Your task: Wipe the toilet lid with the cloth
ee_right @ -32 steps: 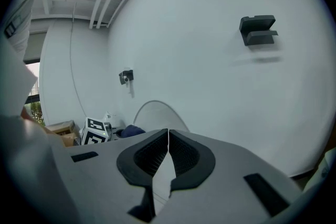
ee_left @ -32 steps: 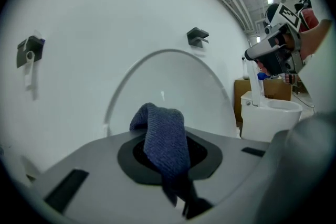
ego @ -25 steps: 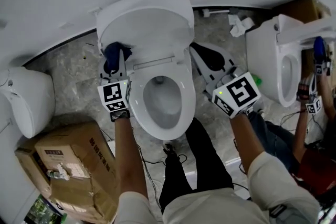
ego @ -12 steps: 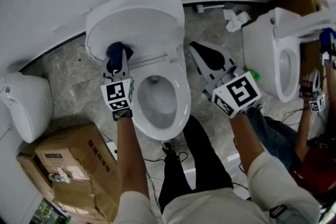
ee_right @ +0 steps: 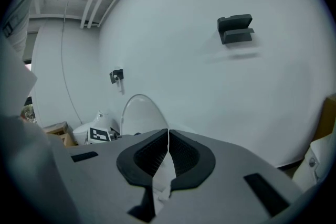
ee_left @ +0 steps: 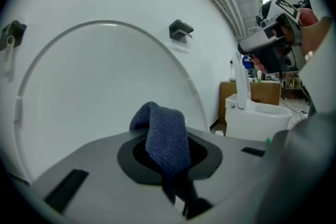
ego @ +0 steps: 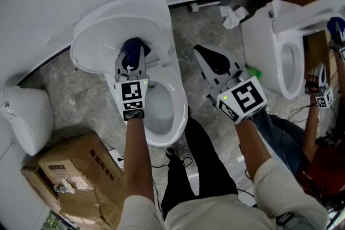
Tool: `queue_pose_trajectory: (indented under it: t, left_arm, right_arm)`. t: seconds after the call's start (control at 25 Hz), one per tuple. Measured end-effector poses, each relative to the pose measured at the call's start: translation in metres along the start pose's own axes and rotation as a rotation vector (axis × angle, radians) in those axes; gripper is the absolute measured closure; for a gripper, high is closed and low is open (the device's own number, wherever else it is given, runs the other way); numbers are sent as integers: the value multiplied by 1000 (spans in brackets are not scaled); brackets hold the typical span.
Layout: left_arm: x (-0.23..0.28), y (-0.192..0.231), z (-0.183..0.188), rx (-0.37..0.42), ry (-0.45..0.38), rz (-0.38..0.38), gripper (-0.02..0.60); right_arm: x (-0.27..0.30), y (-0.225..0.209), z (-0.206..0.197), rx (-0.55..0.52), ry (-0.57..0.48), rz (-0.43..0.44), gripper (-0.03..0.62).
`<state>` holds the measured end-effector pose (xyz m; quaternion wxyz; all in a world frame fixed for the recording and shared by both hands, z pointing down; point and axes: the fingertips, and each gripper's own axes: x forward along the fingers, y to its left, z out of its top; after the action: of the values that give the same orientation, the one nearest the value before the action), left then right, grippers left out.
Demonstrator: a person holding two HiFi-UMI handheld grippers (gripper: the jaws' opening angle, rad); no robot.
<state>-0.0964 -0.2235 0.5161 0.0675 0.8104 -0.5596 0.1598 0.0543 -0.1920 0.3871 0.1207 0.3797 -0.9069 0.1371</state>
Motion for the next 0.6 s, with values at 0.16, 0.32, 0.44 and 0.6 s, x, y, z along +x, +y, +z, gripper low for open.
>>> queue_pose_trajectory:
  t: [0.16,0.32,0.44,0.6]
  left_arm:
    - [17,-32,13,10,-22,-57,528]
    - [31,-63,16,44,-20,-115,528]
    - [38,-76,13,51,-13,-139,528]
    - [44,-85,1,43,10,-154,528]
  right_arm:
    - [-11,-11,-5,9,0,-18,565]
    - [-20,-17,-11,23,10,-29,564]
    - [-24,-21,-13,36,9,-32,565]
    - [-27,-23,-18,47,11,-35,565]
